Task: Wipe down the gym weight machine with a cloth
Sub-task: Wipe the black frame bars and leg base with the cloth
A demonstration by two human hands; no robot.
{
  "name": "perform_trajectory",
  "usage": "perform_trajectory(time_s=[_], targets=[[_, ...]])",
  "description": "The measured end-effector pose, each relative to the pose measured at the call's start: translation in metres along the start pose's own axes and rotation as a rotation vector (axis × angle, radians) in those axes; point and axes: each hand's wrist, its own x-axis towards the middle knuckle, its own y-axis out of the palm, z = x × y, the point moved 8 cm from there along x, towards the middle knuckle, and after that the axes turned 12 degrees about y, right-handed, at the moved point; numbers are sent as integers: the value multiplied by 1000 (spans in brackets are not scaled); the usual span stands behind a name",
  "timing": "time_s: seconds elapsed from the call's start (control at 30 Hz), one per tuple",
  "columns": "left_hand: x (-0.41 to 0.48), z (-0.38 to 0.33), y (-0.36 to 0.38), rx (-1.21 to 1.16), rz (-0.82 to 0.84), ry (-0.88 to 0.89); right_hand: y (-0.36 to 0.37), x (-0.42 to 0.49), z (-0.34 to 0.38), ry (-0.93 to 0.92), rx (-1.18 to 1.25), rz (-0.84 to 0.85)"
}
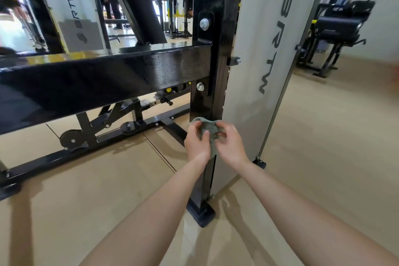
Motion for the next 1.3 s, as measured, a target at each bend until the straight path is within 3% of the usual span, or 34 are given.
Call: perform_trajectory(time_s=[0.2, 0.4, 0.53, 0.7, 0.93, 1.13, 1.3], targets=[[8, -53, 1, -67, -92, 226, -10, 1, 38, -273, 57, -48], [24, -95, -5, -358, -296, 250, -32, 10, 100, -606, -30, -171], [40, -98, 1, -340, -223, 277, -40, 25, 113, -717, -72, -227], [39, -75, 7, -160, -117, 289, -39, 29, 91, -739, -62, -264], [15, -20, 3, 187, -51, 218, -15, 32, 11, -584, 43, -151], [-15, 41, 3, 208, 103, 117, 18, 18, -58, -493, 129, -118], [-11, 40, 4, 327, 67, 189, 20, 19, -68, -512, 151, -144]])
